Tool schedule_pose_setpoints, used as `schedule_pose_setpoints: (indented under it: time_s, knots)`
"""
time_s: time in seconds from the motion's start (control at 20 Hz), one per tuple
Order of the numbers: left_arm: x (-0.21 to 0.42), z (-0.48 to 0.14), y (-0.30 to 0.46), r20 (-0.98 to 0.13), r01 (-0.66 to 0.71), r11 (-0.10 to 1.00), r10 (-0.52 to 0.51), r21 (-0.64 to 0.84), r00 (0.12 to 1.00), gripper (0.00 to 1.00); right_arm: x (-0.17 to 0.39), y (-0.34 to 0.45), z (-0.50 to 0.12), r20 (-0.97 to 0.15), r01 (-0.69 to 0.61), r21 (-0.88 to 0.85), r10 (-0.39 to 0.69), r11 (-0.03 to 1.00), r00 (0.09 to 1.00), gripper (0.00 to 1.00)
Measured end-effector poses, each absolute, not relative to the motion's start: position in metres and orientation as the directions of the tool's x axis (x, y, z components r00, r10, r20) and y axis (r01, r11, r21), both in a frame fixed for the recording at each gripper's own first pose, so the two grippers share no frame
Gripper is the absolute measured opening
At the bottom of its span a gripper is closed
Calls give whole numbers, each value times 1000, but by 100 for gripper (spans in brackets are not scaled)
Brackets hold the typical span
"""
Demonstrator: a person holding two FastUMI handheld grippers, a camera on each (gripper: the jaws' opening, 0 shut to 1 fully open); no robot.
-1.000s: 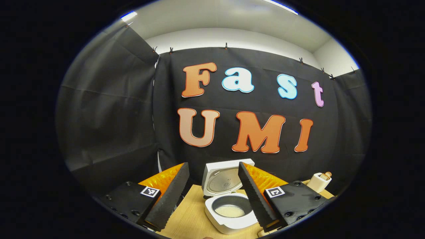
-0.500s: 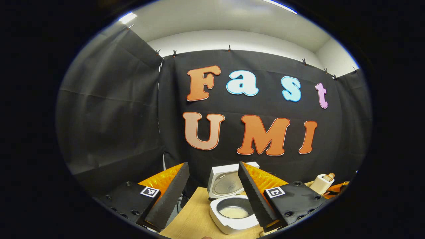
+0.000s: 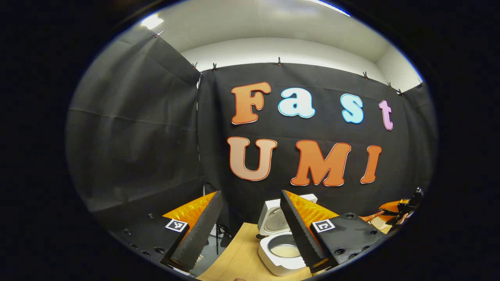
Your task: Close the left gripper, press the button to open the rice cooker; take a wooden spoon from the chopstick holder with the right hand, scoop a spoonful of rice and pour it into the rice cooker, then put the wooden spoon back into the chopstick holder.
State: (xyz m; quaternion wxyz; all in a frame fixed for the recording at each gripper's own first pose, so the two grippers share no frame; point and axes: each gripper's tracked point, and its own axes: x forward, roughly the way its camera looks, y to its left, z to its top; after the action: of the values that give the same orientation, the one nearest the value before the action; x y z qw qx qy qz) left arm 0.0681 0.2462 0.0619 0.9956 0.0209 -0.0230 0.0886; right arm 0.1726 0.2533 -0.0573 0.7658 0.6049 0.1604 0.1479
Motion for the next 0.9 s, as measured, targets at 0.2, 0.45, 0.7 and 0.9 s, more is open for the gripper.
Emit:
schedule_pose_setpoints:
  time_s: [0.2, 0.45, 0.7, 0.9]
  knots:
    - [63, 63, 266, 49, -203, 979, 201, 26, 978, 100, 197, 283, -45, -72, -75, 946, 430, 315, 900, 12]
    - [61, 61, 295, 40, -247, 969, 245, 31, 969, 100, 220, 310, -45, -97, -104, 893, 413, 437, 905, 12]
    - [65, 52, 318, 22, -271, 962, 270, 26, 963, 100, 232, 333, -50, -120, -122, 849, 413, 514, 903, 12]
    - [68, 48, 328, 9, -276, 961, 275, 27, 961, 100, 239, 341, -51, -131, -131, 812, 396, 569, 909, 12]
